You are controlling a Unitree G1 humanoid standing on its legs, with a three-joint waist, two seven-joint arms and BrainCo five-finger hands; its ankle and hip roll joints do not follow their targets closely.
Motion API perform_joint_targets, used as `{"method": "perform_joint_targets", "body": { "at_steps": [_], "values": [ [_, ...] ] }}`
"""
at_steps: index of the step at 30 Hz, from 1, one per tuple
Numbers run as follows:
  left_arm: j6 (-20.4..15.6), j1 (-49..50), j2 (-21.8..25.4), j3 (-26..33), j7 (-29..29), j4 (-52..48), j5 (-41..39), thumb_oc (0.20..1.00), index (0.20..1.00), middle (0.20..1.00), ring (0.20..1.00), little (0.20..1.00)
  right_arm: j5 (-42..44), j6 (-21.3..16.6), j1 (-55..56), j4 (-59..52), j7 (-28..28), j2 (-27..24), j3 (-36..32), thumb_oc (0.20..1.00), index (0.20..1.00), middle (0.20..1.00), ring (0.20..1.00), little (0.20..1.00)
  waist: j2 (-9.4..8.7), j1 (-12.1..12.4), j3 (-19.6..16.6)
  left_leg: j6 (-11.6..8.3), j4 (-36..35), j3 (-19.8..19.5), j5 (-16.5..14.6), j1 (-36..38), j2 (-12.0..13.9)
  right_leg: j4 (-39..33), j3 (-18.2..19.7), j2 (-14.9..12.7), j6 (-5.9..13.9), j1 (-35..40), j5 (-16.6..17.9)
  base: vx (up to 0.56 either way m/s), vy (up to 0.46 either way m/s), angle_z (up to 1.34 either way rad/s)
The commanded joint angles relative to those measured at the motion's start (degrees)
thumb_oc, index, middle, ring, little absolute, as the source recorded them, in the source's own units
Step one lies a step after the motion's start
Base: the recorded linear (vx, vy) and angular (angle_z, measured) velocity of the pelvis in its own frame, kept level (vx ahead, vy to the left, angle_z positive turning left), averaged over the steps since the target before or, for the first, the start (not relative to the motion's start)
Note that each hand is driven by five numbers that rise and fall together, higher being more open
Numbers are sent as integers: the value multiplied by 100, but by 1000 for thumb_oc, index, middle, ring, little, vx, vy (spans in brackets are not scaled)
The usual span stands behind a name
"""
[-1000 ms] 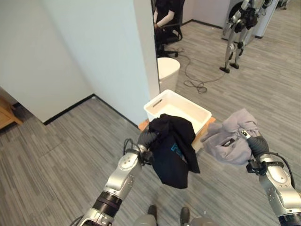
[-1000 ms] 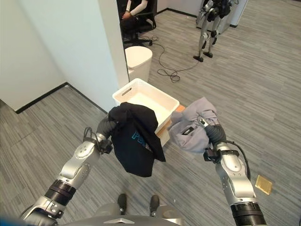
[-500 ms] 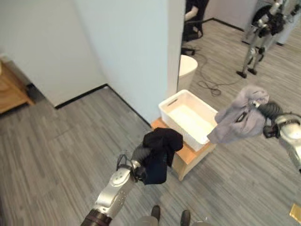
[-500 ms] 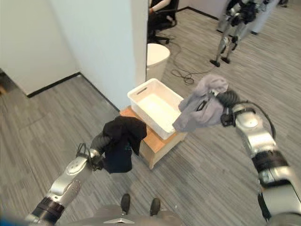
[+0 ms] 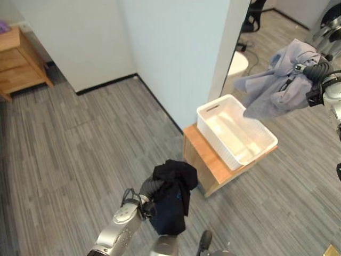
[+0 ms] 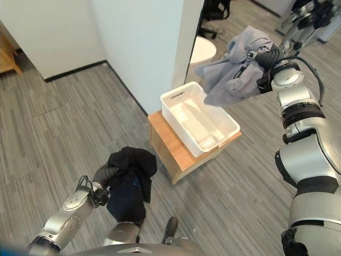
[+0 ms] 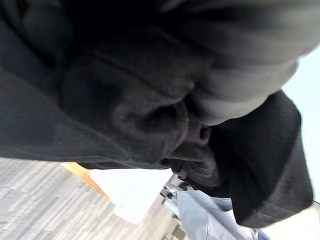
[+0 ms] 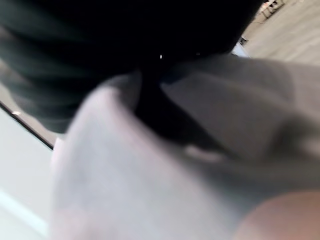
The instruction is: Pick up bed clothes into laundry basket.
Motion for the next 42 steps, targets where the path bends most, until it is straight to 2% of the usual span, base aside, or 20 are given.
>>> {"method": "perform_joint_targets", "body": {
  "at_steps": [1, 9, 13, 14, 23, 28, 32, 33, 34, 35, 38, 42],
  "values": [
    [-431, -273, 186, 85, 36, -601, -191, 200, 200, 200, 200, 200, -89, -162, -1168, 210, -243, -186, 431, 200, 200, 200, 200, 200, -254, 117, 240, -7, -13, 71, -141, -135, -60, 67, 314, -153, 489, -21, -83, -40, 20, 1],
    [-487, -459, 152, 82, 216, -641, -60, 200, 200, 200, 200, 200, -408, -28, -949, 831, -346, -35, 204, 200, 200, 200, 200, 200, -191, 243, 621, -9, -13, 8, -26, -631, -112, 67, 322, -132, 493, -518, 26, -30, 18, 2],
    [-487, -459, 153, 81, 216, -641, -60, 200, 200, 200, 200, 200, -408, -27, -948, 830, -346, -35, 204, 200, 200, 200, 200, 200, -192, 243, 617, -9, -13, 8, -26, -635, -112, 67, 321, -132, 493, -522, 26, -9, 7, 1],
    [-485, -515, 85, 232, 283, -532, 34, 200, 200, 200, 200, 200, -476, 61, -553, 880, -96, 99, 51, 1000, 1000, 1000, 1000, 1000, -182, 324, 797, -12, -13, -21, 19, -806, -96, 67, 320, -103, 508, -705, 62, -37, 29, 4],
    [-538, -497, 108, 316, 267, -515, 11, 200, 200, 200, 200, 200, -459, 29, -583, 655, 144, 140, 299, 1000, 1000, 1000, 1000, 1000, -282, 307, 798, -10, -13, -16, 0, -776, -103, 67, 357, -88, 513, -683, 56, -3, 4, 1],
    [-580, -491, 173, 374, 260, -524, -36, 200, 200, 200, 200, 200, -321, -45, -600, 58, 307, 265, 564, 1000, 1000, 1000, 1000, 1000, -378, 214, 783, -12, -13, 40, -34, -666, -98, 67, 415, -66, 505, -618, 55, -22, 3, -6],
    [-610, -472, 238, 493, 250, -543, -53, 200, 200, 200, 200, 200, -62, -132, -298, -1198, 410, 174, 596, 1000, 1000, 1000, 1000, 1000, -429, 67, 738, -23, -13, 139, -75, -526, -73, 67, 474, -61, 496, -543, 51, -40, 4, -8],
    [-609, -519, 271, 563, 255, -557, -20, 200, 200, 200, 200, 200, 47, -162, 21, -2016, 408, 8, 466, 1000, 1000, 1000, 1000, 1000, -428, -20, 688, -25, -13, 191, -95, -454, -67, 67, 501, -70, 497, -494, 40, -37, 12, -13],
    [-608, -517, 280, 554, 255, -558, -20, 200, 200, 200, 200, 200, 41, -145, 56, -2051, 399, -6, 441, 1000, 1000, 1000, 1000, 1000, -433, -7, 689, -25, -13, 192, -97, -447, -67, 67, 503, -70, 497, -487, 38, -27, 16, -13],
    [-623, -664, 345, 665, 252, -655, 52, 200, 200, 200, 200, 200, 71, -232, 582, -3090, 460, -285, 226, 1000, 1000, 1000, 1000, 1000, -399, -129, 602, -23, -13, 246, -125, -353, -73, 67, 532, -83, 498, -415, 21, 0, 11, -12],
    [-703, -918, 455, 931, 275, -818, 190, 200, 200, 200, 200, 200, 298, -330, 2162, -4810, 658, -615, -776, 1000, 1000, 1000, 1000, 1000, -297, -331, 390, -20, -13, 330, -198, -191, -83, 67, 546, -110, 509, -262, -47, 21, 31, -1],
    [-776, -1358, 587, 1295, 424, -834, 205, 200, 200, 200, 200, 200, 604, -362, 4344, -6372, 884, -404, -2375, 1000, 1000, 1000, 1000, 1000, -102, -590, 79, -7, -13, 387, -279, -4, -95, 67, 532, -174, 531, -99, -111, 47, 36, -9]
  ]
}}
